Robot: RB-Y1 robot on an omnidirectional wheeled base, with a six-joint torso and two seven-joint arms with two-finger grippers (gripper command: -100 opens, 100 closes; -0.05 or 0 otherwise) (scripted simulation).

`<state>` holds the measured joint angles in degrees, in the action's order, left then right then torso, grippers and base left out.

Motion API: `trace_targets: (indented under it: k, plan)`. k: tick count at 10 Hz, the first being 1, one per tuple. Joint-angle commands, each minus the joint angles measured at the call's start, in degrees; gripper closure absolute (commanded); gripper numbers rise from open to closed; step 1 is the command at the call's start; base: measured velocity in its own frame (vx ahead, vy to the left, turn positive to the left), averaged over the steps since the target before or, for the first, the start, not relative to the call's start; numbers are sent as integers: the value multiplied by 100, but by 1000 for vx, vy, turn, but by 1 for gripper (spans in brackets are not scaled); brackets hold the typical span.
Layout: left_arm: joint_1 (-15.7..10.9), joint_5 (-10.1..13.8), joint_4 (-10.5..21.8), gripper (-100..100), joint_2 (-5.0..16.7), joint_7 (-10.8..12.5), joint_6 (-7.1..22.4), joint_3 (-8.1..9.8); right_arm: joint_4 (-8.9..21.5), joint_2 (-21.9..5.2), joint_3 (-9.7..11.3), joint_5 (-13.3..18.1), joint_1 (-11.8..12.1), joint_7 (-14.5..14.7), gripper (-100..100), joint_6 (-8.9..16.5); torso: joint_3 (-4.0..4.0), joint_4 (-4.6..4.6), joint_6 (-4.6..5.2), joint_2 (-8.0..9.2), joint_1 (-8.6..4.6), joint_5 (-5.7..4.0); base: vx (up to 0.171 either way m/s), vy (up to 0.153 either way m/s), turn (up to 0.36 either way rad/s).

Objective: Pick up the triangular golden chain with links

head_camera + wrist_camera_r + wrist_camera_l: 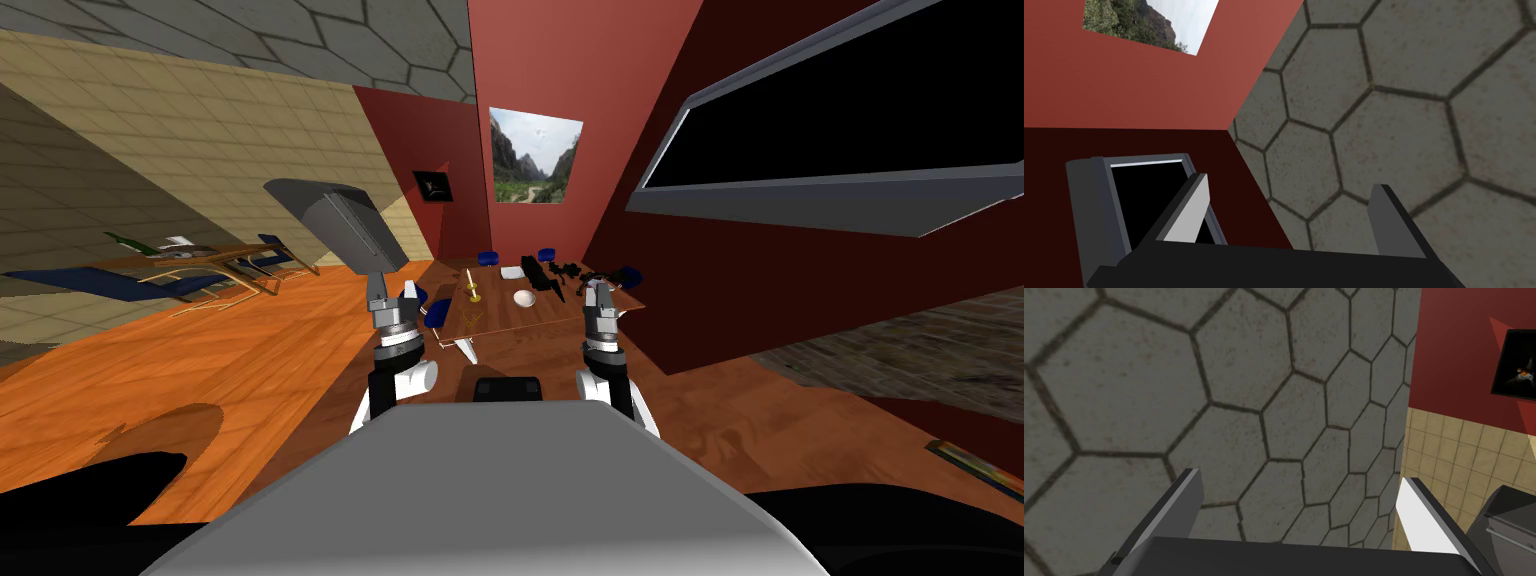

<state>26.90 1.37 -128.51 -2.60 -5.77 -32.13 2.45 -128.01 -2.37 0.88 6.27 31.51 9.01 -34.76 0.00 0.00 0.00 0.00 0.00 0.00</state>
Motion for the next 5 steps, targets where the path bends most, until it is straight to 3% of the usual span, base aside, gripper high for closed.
trace_targets:
  k: [1,5]
  plan:
    - [-44,-3,69,-100,253,-19,34,-20,0,0,0,0,0,0,0,0,0,0,0,0,0,0,-7,11,-27]
    - [-300,-15,460,-100,940,-141,226,-148,0,0,0,0,0,0,0,0,4,1,1,7,19,4,-23,41,-86]
